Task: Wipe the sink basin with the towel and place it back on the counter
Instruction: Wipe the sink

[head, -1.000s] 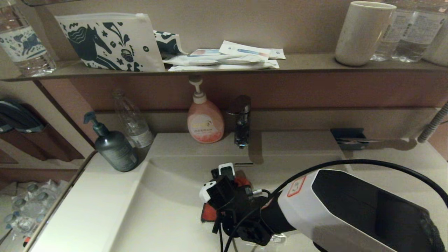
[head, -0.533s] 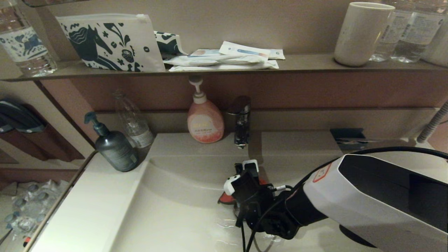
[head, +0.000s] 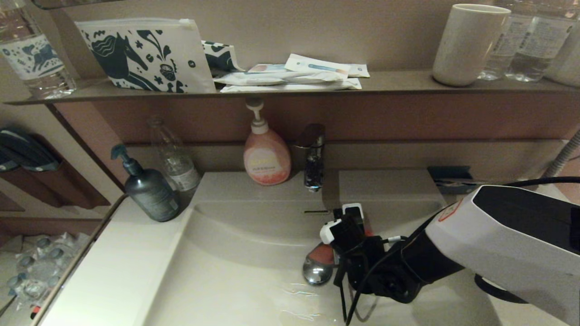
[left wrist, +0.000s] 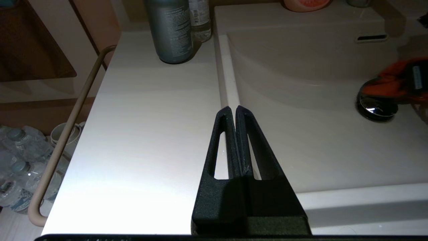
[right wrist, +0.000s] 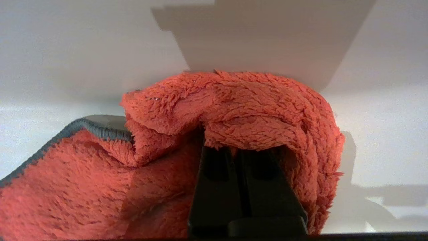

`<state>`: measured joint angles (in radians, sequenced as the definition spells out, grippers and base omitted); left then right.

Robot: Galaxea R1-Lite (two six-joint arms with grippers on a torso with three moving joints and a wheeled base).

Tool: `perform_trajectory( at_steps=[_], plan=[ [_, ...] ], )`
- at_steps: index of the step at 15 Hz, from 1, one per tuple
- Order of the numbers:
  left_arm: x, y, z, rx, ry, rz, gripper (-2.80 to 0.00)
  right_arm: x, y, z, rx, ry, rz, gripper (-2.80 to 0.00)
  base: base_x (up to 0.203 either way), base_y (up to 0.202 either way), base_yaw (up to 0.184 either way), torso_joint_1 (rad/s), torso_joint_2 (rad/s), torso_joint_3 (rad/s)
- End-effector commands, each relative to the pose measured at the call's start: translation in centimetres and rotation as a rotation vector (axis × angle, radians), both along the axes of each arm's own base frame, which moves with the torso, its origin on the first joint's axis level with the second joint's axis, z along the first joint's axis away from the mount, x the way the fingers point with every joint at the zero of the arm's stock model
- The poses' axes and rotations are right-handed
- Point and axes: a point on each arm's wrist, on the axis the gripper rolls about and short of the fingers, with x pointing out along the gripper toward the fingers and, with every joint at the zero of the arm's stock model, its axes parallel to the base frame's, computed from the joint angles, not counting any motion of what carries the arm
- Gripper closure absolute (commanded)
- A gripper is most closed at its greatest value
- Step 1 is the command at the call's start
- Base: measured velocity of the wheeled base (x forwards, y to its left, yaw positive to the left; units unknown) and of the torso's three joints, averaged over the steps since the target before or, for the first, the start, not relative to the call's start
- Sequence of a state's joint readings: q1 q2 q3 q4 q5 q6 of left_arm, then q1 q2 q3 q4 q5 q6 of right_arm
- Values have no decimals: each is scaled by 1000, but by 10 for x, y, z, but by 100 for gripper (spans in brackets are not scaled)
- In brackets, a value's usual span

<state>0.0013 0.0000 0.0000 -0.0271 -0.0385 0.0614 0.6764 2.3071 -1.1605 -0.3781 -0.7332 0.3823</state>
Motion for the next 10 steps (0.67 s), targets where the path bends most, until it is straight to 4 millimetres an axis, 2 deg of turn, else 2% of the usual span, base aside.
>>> perform_trajectory(
  at_steps=[1, 6, 10],
  plan=[
    [0, 0, 0, 0, 1, 0, 0, -4, -7, 10, 6, -10, -8, 0, 0, 0, 0, 0, 0, 0],
    [0, 0, 0, 0, 1, 0, 0, -8, -38, 13, -24, 25, -66, 0, 0, 0, 0, 0, 0, 0],
    [0, 0, 0, 0, 1, 0, 0, -15, -63, 27, -66, 90, -110, 0, 0, 0, 0, 0, 0, 0]
  ],
)
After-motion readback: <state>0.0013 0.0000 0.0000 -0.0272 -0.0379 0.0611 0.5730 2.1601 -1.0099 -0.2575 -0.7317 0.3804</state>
